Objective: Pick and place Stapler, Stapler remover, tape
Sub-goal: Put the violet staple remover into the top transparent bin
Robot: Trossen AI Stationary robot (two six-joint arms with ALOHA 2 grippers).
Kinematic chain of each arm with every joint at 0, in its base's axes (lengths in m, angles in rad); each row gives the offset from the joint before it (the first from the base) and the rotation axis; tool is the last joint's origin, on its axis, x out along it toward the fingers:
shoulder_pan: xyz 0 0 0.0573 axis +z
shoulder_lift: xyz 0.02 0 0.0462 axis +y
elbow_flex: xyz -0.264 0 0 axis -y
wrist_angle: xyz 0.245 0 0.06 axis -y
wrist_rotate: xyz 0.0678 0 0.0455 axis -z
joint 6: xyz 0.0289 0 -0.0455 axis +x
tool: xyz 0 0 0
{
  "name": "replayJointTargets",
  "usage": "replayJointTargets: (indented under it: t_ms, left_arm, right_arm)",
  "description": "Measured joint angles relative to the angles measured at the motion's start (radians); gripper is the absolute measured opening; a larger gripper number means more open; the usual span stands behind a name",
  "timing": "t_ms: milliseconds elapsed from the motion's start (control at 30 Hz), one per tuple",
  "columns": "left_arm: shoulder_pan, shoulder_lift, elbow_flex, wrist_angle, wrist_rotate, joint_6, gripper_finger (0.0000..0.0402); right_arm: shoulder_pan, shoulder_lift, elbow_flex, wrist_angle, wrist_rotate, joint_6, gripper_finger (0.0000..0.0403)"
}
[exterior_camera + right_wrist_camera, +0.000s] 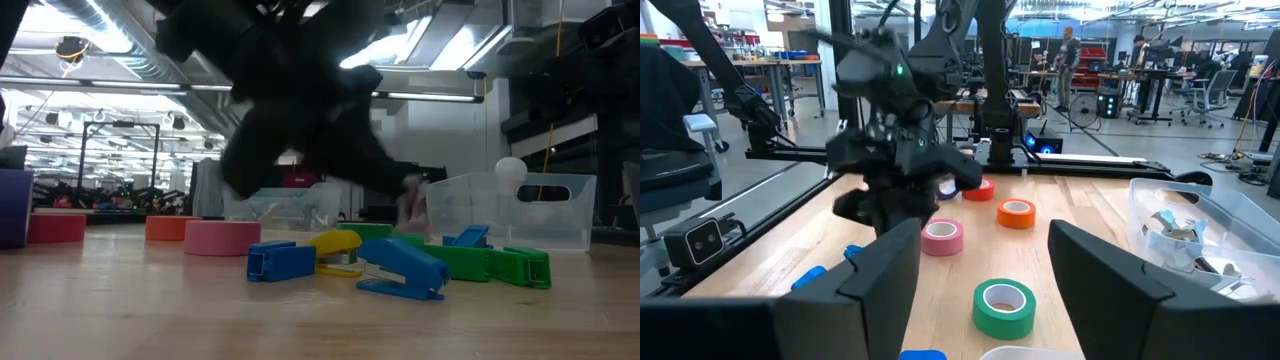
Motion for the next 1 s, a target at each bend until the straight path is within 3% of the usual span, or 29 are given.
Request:
replayJointTargets:
  t_ms: [567,1000]
  left_arm:
    - [0.044,-0.06,0.14,-0.034,-0.186,-0.019,0.0003]
    - [0.275,-0.219,0.14,-0.149,-0.18,-0.093,0.0003]
  right_arm:
    - [0.0,0.0,0.0,0.0,0.0,0.0,0.0225]
    - [0.0,0.0,0.0,0.0,0.0,0.0,0.0225]
